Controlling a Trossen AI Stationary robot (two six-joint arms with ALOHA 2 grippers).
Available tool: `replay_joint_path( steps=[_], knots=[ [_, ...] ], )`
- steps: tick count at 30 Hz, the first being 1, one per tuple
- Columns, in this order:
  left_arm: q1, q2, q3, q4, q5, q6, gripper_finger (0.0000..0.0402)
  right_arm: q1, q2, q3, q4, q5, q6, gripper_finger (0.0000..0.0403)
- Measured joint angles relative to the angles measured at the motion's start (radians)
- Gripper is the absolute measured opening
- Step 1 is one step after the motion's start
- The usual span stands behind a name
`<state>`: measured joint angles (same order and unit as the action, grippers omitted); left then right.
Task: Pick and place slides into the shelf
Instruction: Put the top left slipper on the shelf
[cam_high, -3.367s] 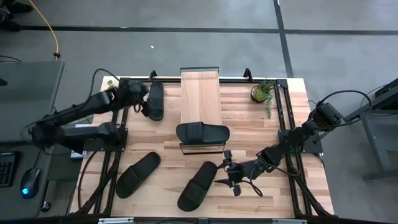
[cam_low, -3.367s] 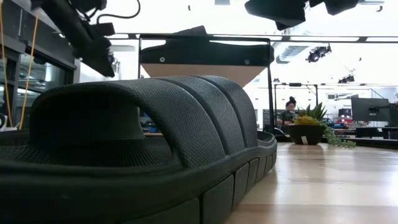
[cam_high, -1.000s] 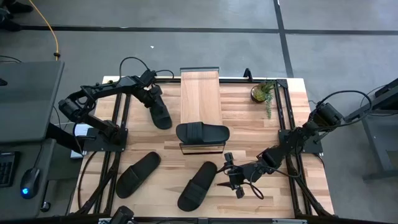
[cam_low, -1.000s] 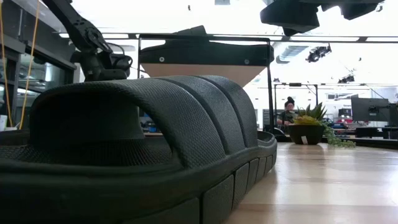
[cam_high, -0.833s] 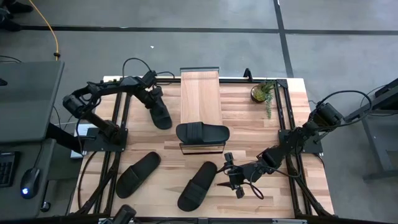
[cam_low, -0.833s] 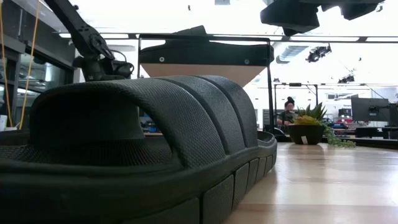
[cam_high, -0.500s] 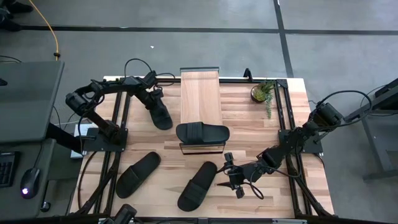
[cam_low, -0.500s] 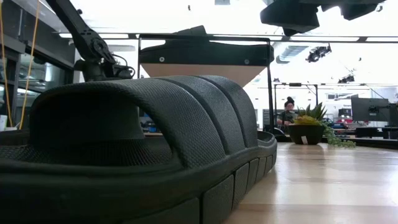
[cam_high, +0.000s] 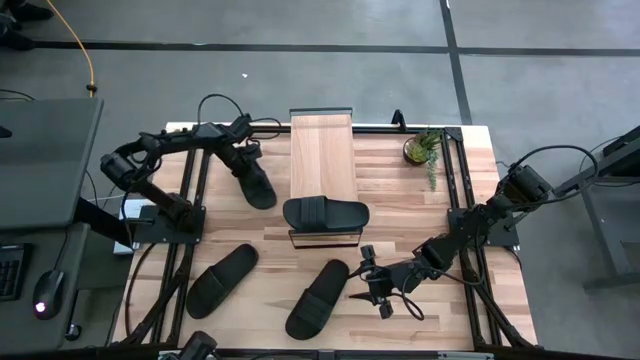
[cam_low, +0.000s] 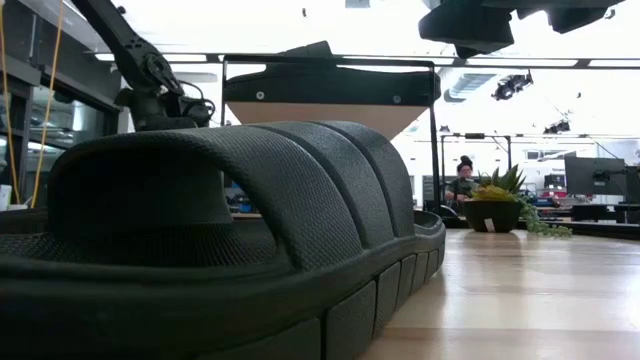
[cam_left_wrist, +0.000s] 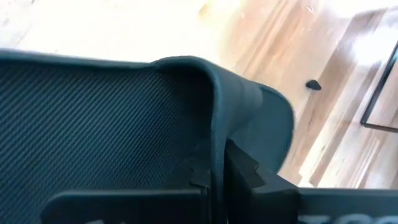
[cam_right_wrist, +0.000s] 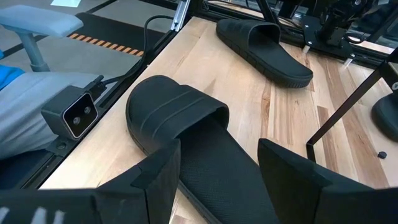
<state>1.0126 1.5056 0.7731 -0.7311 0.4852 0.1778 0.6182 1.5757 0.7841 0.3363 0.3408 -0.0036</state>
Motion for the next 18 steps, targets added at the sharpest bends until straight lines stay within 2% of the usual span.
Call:
replay_joint_path(
  steps=[5,8,12,18],
  knots=[
    [0.001,-0.075,0.000,-0.050,-0.027,0.002,0.0004,0.000,0.000,0.000,-0.003,0.001,0.004,0.0206],
    [0.001,-0.119,0.014,-0.113,-0.069,0.002,0.0007,0.000,0.000,0.000,-0.003,0.042,0.004,0.0206],
    [0.001,-0.177,0.058,-0.207,-0.106,-0.002,0.0005,-0.001,0.000,0.000,-0.003,0.091,0.022,0.0206],
    [-0.018,-0.271,0.143,-0.317,-0.114,-0.003,0.0004,-0.003,0.000,0.000,0.011,0.102,0.030,0.0206]
  ],
)
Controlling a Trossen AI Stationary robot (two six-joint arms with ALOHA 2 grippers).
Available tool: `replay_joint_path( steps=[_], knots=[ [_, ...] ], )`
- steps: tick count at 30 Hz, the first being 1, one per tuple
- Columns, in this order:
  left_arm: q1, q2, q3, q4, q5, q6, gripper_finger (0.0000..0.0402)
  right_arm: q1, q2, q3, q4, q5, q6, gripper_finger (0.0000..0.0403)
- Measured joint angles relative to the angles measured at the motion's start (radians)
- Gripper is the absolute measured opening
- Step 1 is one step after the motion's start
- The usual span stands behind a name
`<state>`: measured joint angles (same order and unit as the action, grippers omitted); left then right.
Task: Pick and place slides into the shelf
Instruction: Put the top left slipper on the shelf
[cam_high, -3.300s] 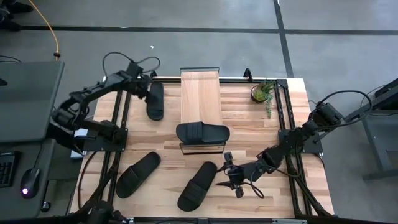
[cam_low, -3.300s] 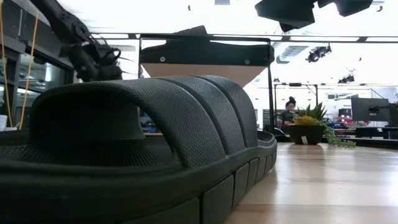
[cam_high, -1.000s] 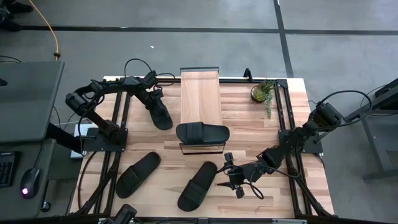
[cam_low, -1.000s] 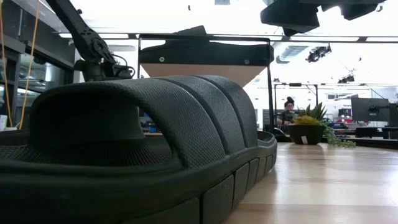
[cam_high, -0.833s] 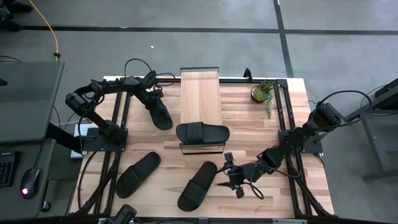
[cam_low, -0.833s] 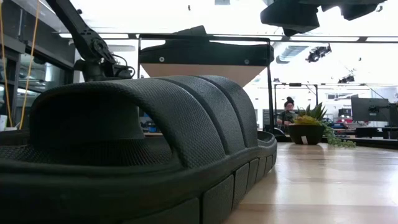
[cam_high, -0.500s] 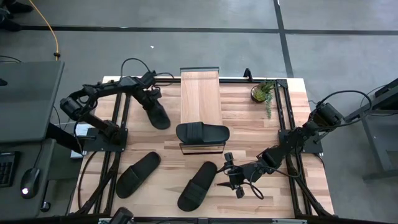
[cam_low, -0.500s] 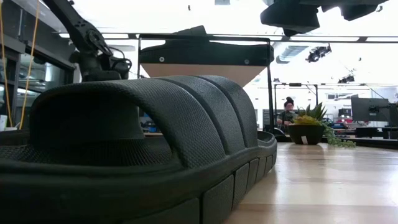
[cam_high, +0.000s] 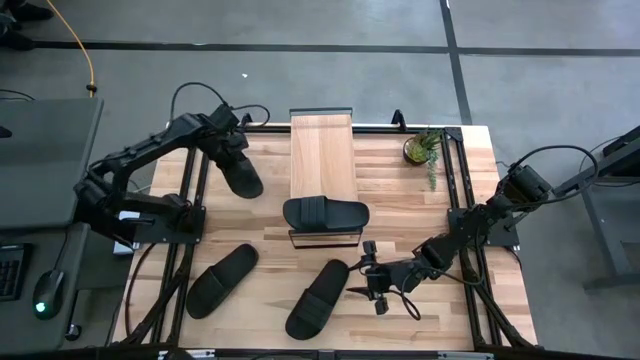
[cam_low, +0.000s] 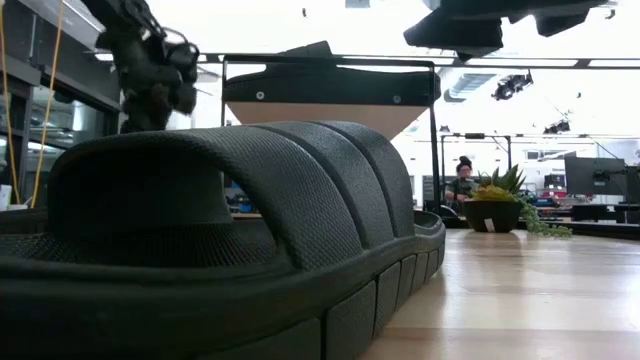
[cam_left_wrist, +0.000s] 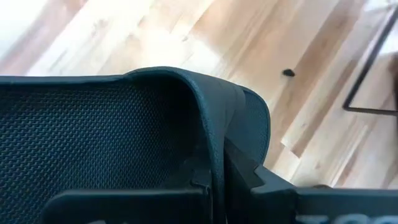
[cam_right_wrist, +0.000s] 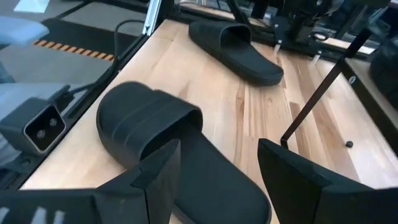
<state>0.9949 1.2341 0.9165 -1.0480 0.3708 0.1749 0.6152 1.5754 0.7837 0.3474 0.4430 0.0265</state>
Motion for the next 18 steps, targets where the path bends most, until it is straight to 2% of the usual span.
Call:
replay_joint_path(
  steps=[6,9,13,18],
  knots=[
    [-0.098,-0.064,0.112,-0.095,0.000,-0.005,0.0002,-0.001,-0.037,0.019,-0.020,0.021,-0.006,0.0206],
    [-0.182,-0.078,0.177,-0.118,0.002,-0.025,0.0003,-0.005,-0.063,0.056,-0.063,0.024,-0.011,0.0206],
    [-0.308,-0.080,0.259,-0.138,0.014,-0.032,0.0003,-0.007,-0.079,0.109,-0.151,0.034,-0.098,0.0206],
    [-0.469,-0.080,0.339,-0.136,0.040,-0.061,0.0003,-0.007,-0.079,0.197,-0.306,0.160,-0.232,0.0206]
  ],
)
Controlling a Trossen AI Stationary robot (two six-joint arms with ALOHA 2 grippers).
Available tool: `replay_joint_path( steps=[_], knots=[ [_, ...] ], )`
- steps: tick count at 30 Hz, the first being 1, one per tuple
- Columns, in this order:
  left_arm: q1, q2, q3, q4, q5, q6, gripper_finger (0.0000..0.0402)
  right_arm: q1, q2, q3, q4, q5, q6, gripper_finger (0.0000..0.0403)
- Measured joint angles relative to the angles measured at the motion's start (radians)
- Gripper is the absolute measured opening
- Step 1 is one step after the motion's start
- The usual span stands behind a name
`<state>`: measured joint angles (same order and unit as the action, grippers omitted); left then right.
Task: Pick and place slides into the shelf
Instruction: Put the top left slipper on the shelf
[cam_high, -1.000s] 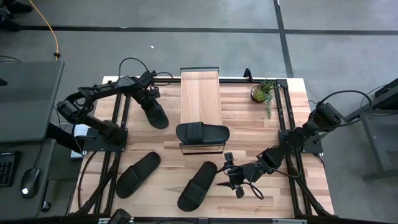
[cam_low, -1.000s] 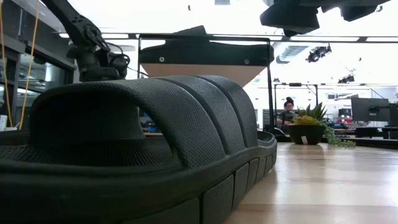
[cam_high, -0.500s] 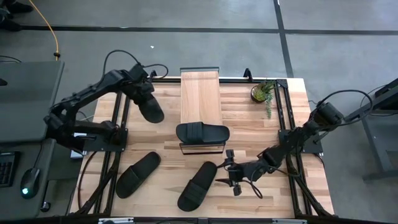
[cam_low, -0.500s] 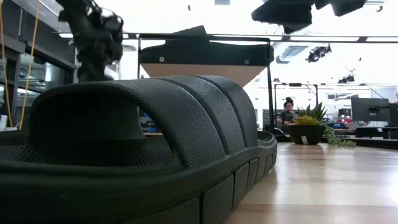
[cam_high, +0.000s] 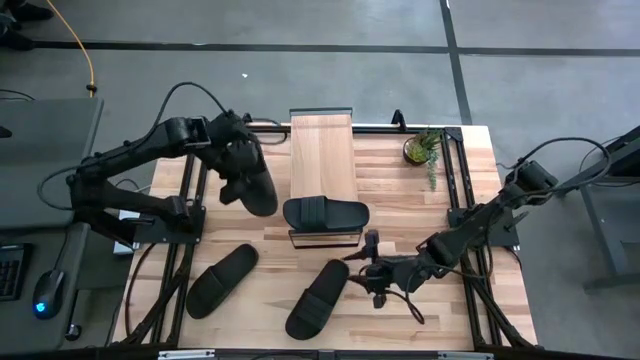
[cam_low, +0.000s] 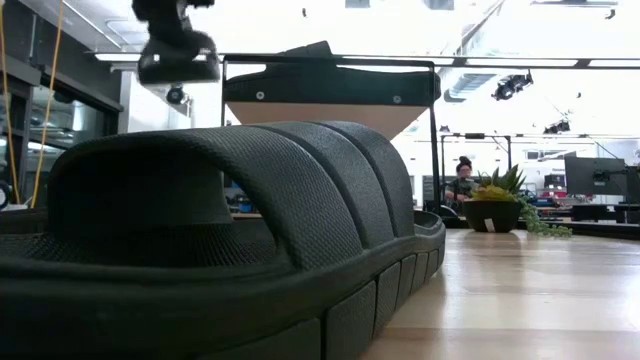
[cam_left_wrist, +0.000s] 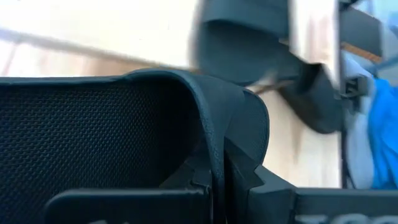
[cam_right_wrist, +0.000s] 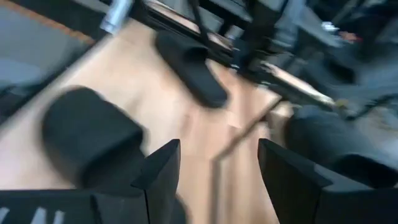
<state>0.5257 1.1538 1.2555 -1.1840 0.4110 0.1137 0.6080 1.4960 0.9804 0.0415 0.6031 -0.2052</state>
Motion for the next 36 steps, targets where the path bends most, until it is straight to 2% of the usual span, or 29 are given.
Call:
replay_joint_path(
  steps=[3,5,9,13,16,22,24,32,36],
  knots=[
    [-0.095,0.000,0.029,0.004,0.001,-0.024,0.0003,-0.012,0.000,0.058,-0.076,0.075,-0.026,0.0206],
    [-0.152,0.000,0.040,0.006,0.000,-0.037,0.0003,-0.025,0.000,0.092,-0.107,0.085,-0.024,0.0206],
    [-0.260,0.000,0.044,0.006,-0.009,-0.054,0.0003,-0.072,0.000,0.140,-0.120,0.048,0.052,0.0206],
    [-0.357,0.002,0.044,0.007,-0.078,-0.092,0.0003,-0.146,0.000,0.186,-0.125,0.011,0.164,0.0206],
    [-0.413,0.003,0.044,0.006,-0.150,-0.113,0.0003,-0.215,0.000,0.222,-0.133,-0.066,0.237,0.0206],
    [-0.493,0.003,0.044,0.005,-0.264,-0.113,0.0003,-0.363,0.000,0.300,-0.187,-0.348,0.360,0.0206],
    [-0.507,0.003,0.044,0.005,-0.271,-0.100,0.0003,-0.408,0.000,0.320,-0.193,-0.416,0.389,0.0206],
    [-0.534,0.019,0.053,0.005,-0.285,-0.121,0.0003,-0.557,0.000,0.383,-0.195,-0.578,0.485,0.0206],
    [-0.533,0.079,0.113,-0.005,-0.297,-0.111,0.0003,-0.615,0.001,0.399,-0.180,-0.625,0.522,0.0206]
  ],
)
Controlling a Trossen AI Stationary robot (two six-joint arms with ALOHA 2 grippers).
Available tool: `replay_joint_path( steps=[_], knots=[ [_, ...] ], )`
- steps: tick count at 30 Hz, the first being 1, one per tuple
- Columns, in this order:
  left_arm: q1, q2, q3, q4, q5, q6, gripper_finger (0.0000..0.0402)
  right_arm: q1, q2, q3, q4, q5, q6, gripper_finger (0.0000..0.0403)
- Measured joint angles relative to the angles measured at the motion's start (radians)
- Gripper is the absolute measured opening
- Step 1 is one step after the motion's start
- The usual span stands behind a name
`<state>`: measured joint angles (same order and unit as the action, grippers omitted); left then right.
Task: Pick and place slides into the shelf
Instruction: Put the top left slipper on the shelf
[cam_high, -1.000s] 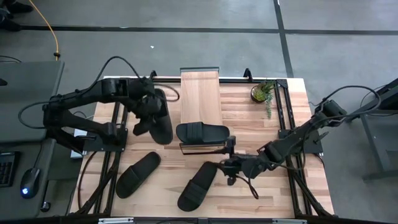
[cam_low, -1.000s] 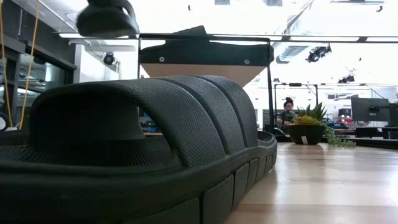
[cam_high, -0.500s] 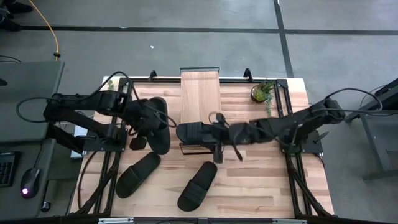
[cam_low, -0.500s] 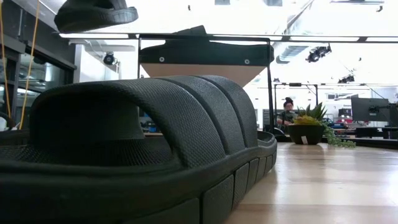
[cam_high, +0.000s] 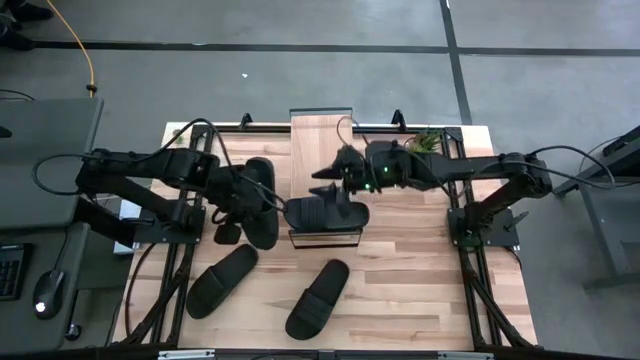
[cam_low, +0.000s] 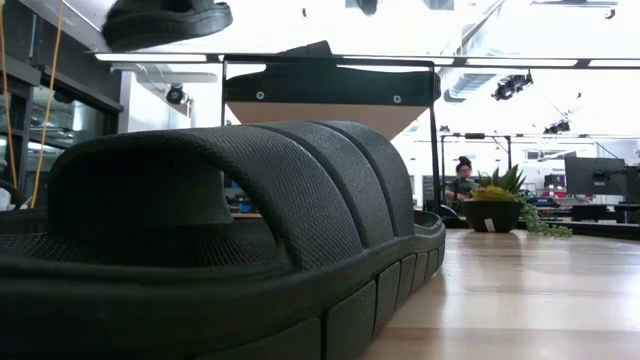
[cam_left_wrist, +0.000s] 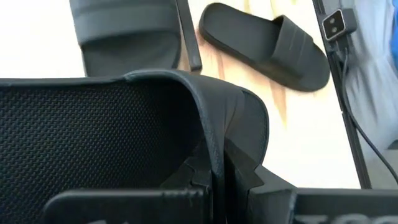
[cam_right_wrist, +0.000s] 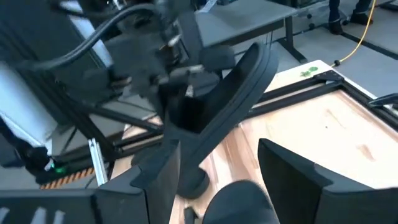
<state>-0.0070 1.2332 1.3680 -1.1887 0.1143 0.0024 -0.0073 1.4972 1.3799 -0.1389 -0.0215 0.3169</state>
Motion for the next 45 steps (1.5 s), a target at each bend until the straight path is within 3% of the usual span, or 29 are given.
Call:
replay_joint_path(
  steps=[7,18,45],
  knots=[
    [-0.001,0.161,0.182,-0.083,-0.001,0.098,0.0003,-0.082,0.005,0.028,0.011,-0.085,0.068,0.0206],
    [0.000,0.298,0.370,-0.138,-0.003,0.197,0.0003,-0.116,0.015,0.033,-0.011,-0.101,0.082,0.0206],
    [0.001,0.363,0.403,-0.096,-0.020,0.267,0.0003,-0.142,0.025,0.033,0.043,-0.155,0.094,0.0206]
  ],
)
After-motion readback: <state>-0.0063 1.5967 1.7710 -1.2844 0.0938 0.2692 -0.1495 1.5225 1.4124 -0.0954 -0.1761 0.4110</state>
